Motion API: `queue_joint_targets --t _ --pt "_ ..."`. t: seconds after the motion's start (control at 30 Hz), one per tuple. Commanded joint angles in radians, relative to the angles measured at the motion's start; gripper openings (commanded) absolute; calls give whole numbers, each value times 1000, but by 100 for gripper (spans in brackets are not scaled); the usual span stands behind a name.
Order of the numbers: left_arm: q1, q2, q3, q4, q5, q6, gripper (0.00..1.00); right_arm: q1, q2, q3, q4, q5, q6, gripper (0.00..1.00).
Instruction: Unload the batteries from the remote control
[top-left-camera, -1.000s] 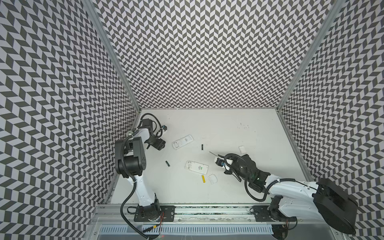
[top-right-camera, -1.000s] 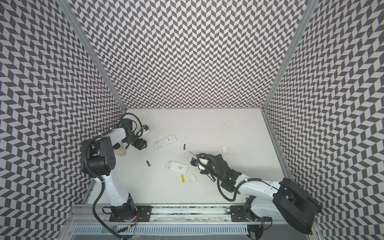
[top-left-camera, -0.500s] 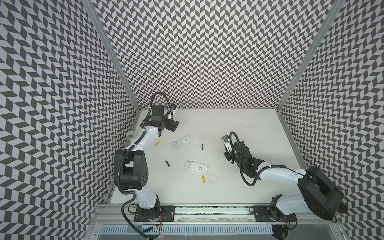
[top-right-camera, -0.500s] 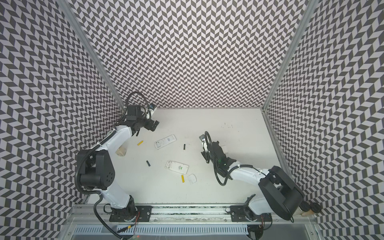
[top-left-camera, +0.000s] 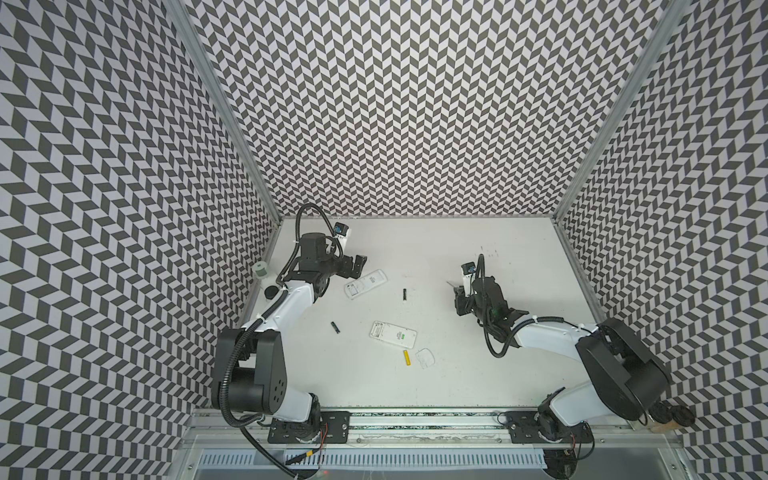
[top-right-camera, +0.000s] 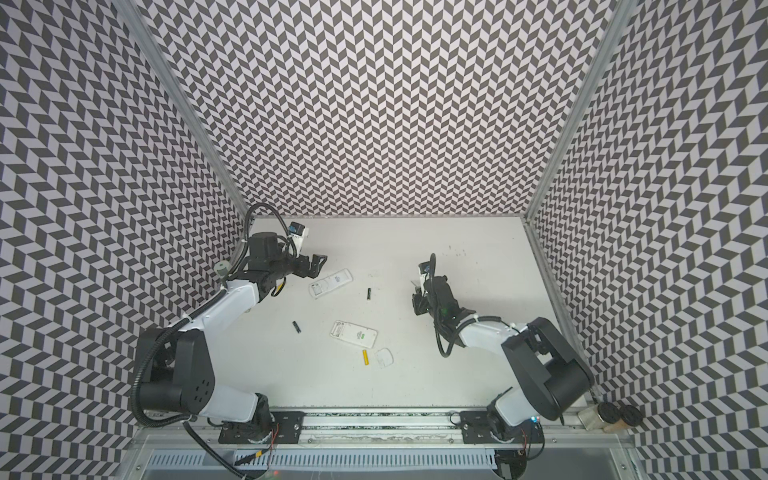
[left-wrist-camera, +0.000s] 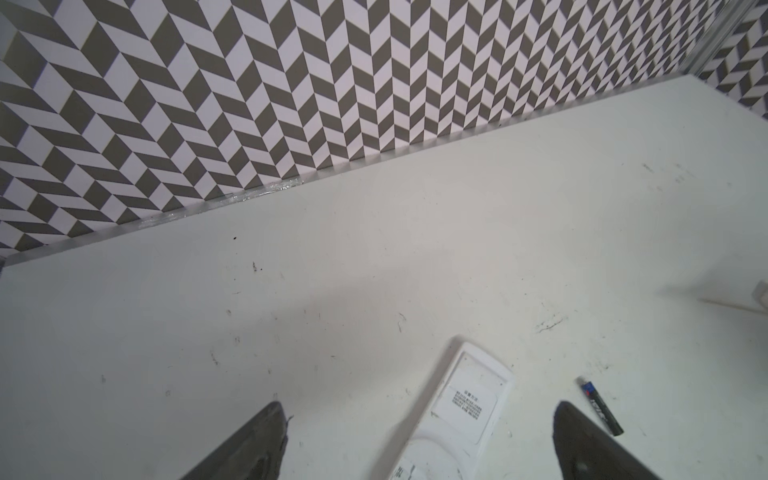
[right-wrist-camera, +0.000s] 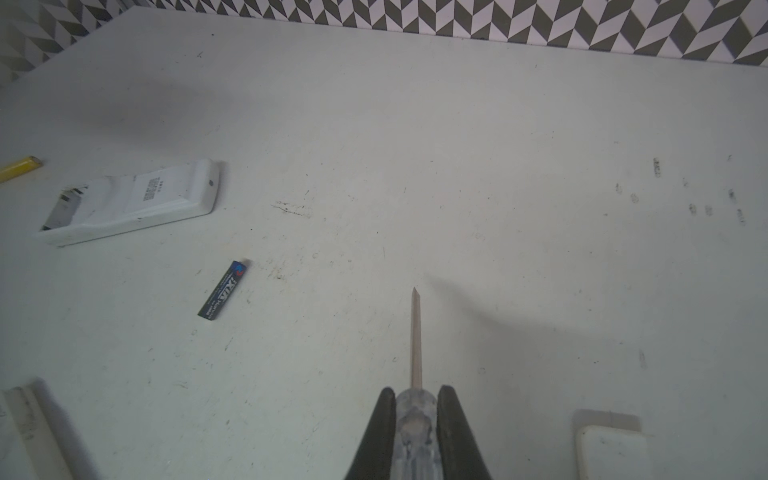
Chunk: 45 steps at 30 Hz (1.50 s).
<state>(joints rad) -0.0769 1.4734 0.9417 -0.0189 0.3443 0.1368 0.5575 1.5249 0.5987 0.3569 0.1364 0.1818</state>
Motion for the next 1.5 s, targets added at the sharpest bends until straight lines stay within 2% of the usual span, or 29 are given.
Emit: queue_joint_targets --t 0.0,0.17,0.53,0.9,1.2,1.47 --pt "8 -30 -65 134 94 -108 100 -16 40 -19 141 -28 94 0" --pt "9 -32 -61 132 79 -115 100 -30 64 -65 251 -12 147 0" --pt "8 -41 -45 115 114 -75 100 -42 159 -63 312 0 190 12" --pt "33 -31 -35 106 96 -43 100 -43 253 -90 374 -8 206 16" --pt "49 -32 -30 99 98 -33 100 -42 265 -90 370 3 179 27" --pt "51 -44 -46 110 113 -27 100 -42 223 -86 349 2 160 29"
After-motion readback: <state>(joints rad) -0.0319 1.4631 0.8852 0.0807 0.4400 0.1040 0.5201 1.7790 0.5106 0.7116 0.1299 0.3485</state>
